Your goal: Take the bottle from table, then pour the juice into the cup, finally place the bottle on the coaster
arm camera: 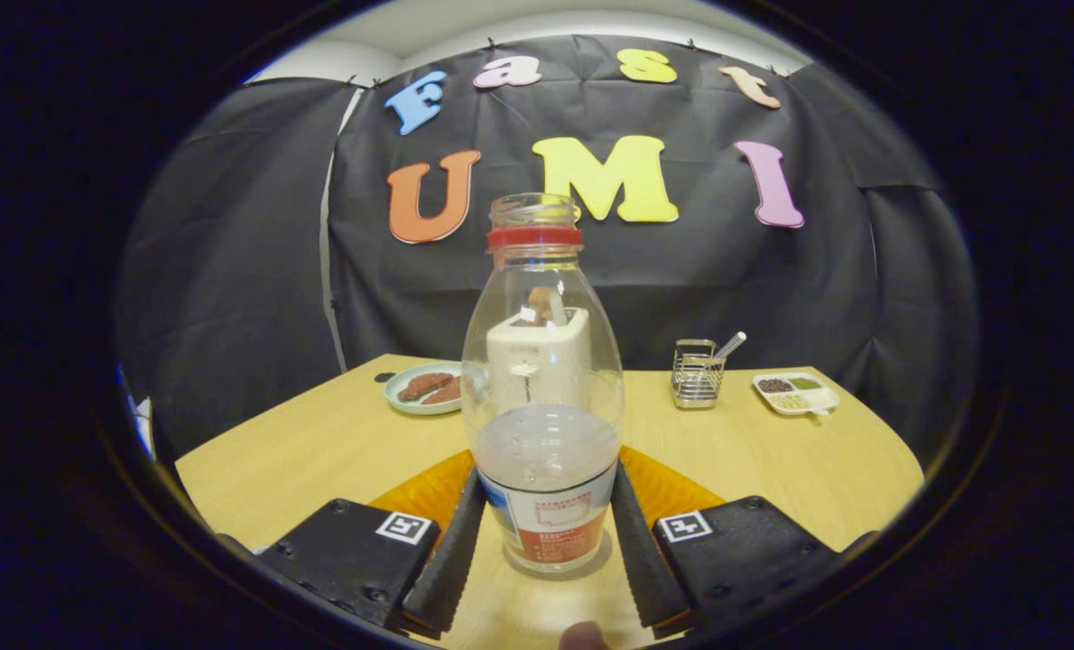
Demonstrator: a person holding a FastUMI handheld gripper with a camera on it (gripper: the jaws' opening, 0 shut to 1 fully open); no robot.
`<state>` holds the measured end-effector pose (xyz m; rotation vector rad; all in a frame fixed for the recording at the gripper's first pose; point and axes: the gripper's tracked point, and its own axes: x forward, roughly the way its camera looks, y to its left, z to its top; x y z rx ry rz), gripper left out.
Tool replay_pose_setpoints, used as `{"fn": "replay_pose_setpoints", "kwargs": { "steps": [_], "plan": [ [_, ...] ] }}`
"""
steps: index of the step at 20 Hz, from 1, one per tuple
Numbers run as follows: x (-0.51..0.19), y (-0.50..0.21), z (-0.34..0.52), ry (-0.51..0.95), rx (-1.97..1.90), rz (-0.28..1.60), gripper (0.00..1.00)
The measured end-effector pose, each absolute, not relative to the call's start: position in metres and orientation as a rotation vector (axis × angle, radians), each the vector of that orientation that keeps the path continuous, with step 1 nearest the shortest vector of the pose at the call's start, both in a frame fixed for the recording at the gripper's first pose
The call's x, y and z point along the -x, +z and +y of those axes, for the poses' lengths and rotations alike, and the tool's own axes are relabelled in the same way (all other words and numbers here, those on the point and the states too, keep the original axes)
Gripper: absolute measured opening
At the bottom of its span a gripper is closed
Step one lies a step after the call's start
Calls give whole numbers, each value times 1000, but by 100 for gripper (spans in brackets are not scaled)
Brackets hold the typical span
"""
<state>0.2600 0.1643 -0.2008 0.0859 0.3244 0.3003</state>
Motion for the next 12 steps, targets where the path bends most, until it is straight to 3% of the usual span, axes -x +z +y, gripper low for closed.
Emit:
{"fn": "replay_pose_setpoints", "kwargs": {
  "steps": [12],
  "plan": [
    [-279, -242, 172, 288, -83, 349, 79]
  ]
}}
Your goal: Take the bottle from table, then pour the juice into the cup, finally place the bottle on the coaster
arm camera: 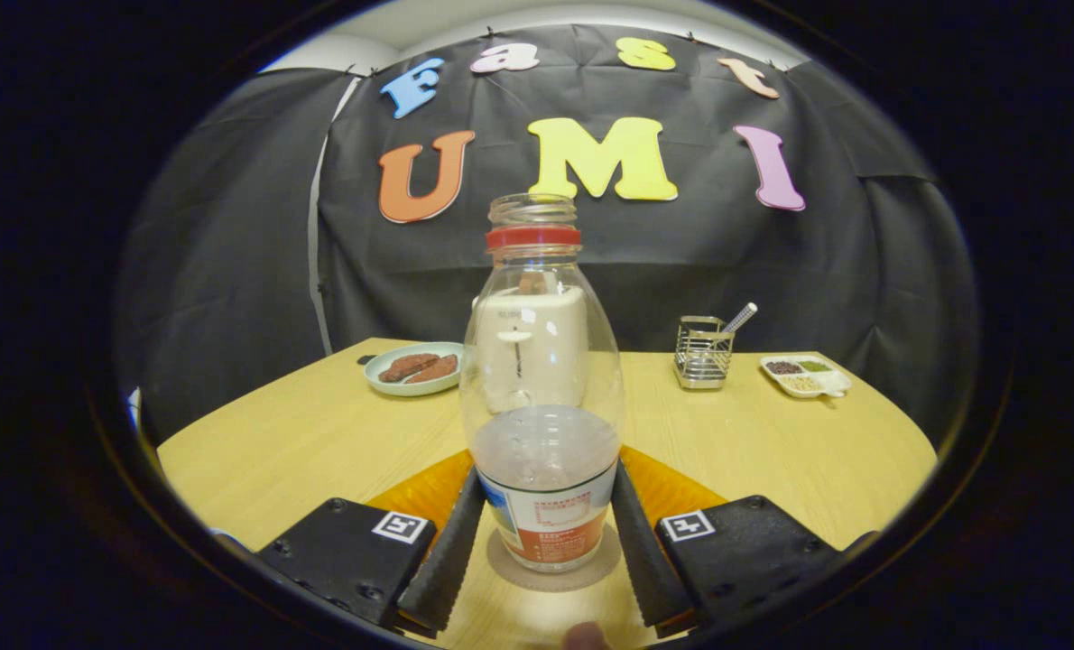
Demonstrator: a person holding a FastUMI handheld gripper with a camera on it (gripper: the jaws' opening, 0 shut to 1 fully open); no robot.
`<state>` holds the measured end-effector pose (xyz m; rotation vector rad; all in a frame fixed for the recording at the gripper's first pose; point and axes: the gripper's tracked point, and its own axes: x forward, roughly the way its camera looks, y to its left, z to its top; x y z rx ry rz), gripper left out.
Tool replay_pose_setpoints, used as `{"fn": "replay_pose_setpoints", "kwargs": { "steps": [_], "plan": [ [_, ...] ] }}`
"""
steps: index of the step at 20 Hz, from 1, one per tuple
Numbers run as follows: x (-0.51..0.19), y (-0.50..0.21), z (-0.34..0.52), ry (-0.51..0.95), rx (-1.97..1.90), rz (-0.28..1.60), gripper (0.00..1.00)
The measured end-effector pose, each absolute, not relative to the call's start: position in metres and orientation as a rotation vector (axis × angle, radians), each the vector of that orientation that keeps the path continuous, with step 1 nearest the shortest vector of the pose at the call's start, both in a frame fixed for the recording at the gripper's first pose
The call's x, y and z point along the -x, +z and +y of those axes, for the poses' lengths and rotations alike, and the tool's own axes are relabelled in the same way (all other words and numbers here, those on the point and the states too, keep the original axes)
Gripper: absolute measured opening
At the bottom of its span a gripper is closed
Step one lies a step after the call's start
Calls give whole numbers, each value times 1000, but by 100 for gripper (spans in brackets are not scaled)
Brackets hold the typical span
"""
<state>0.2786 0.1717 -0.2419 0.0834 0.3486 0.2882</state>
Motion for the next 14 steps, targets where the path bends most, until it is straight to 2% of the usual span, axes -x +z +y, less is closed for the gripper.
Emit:
{"fn": "replay_pose_setpoints", "kwargs": {
  "steps": [9, 11, 14],
  "plan": [
    [-278, -240, 169, 279, -77, 332, 85],
    [-277, -234, 168, 271, -69, 321, 94],
    [-276, -222, 162, 260, -78, 307, 99]
  ]
}}
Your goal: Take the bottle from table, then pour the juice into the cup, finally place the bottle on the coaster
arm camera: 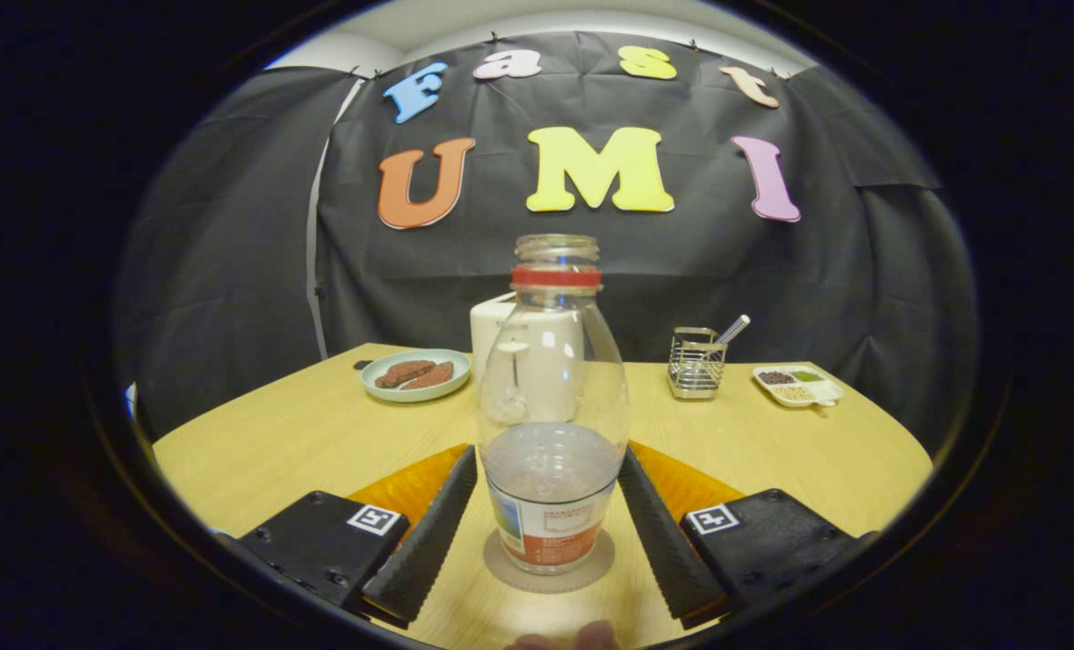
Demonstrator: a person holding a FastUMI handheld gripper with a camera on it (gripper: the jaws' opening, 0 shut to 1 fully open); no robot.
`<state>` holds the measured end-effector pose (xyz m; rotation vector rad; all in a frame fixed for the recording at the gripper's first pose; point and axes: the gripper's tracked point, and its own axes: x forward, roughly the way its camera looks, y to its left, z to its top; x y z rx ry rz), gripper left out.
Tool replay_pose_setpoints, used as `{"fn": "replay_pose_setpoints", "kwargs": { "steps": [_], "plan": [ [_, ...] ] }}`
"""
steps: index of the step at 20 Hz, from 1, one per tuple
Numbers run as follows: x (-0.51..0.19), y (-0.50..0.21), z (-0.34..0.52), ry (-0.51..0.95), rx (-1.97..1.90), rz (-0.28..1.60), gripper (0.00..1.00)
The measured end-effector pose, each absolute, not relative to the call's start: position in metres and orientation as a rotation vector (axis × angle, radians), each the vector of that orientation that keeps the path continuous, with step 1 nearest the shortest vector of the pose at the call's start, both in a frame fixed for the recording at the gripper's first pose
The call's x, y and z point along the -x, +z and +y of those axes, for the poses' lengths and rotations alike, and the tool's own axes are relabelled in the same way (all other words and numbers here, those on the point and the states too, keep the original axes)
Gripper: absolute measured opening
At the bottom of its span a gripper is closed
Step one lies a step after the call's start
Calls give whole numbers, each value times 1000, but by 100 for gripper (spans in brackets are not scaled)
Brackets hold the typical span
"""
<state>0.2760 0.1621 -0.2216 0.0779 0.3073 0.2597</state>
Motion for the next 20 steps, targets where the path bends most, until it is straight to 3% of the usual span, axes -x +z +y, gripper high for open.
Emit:
{"fn": "replay_pose_setpoints", "kwargs": {
  "steps": [10, 20],
  "plan": [
    [-252, -132, 144, 238, -70, 199, 100],
    [-160, 17, 95, 158, -14, 8, 100]
  ]
}}
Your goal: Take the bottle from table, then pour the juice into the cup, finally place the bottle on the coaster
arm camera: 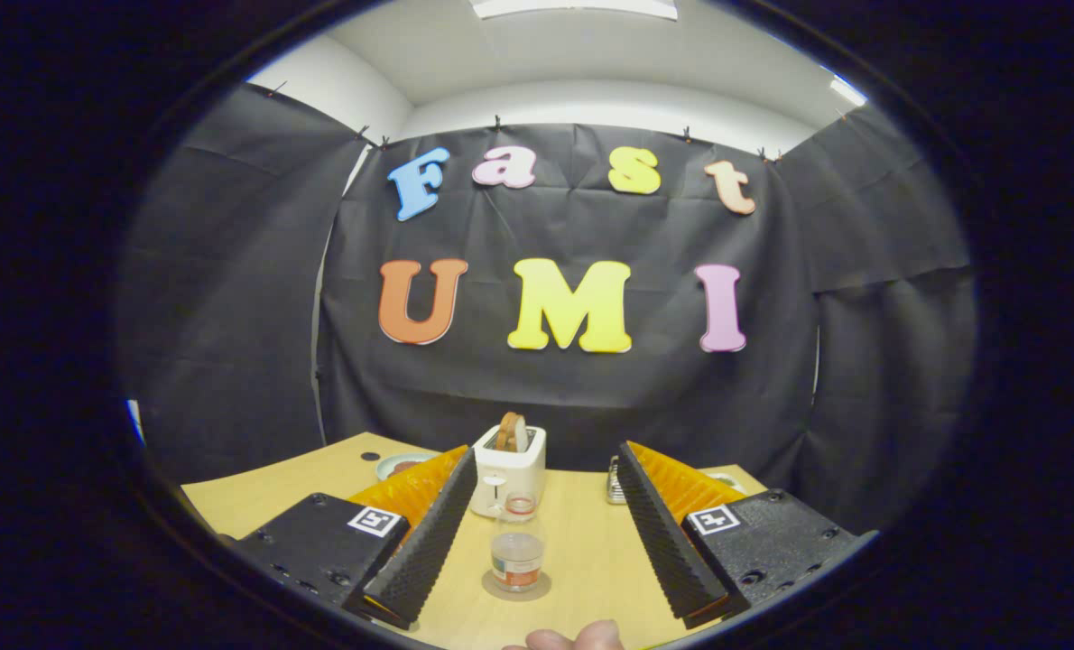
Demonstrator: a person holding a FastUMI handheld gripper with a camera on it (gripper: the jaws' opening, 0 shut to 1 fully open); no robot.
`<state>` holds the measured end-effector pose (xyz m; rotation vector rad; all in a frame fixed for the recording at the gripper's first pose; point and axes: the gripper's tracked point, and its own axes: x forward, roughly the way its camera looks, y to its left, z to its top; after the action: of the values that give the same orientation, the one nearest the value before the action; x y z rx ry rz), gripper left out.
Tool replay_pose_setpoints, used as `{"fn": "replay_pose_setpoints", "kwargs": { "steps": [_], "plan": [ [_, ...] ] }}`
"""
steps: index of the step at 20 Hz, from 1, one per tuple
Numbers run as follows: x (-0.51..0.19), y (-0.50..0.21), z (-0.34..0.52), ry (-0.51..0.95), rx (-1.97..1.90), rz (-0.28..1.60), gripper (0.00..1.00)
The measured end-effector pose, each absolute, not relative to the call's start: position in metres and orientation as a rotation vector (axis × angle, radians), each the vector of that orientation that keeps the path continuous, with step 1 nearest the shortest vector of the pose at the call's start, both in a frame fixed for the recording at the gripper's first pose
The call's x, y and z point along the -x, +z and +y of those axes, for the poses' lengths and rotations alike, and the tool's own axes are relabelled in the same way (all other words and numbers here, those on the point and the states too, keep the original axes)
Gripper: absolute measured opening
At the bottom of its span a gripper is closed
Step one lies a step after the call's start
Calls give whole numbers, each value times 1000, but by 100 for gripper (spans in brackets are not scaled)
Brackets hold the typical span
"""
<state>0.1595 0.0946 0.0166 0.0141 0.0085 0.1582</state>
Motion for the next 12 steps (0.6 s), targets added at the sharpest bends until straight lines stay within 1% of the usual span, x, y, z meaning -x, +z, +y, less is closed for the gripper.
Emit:
{"fn": "replay_pose_setpoints", "kwargs": {
  "steps": [3, 7, 12],
  "plan": [
    [-119, 52, 69, 101, 14, -44, 100],
    [-68, 75, 48, 66, 18, -97, 100],
    [-27, 69, 38, 49, 2, -85, 100]
  ]
}}
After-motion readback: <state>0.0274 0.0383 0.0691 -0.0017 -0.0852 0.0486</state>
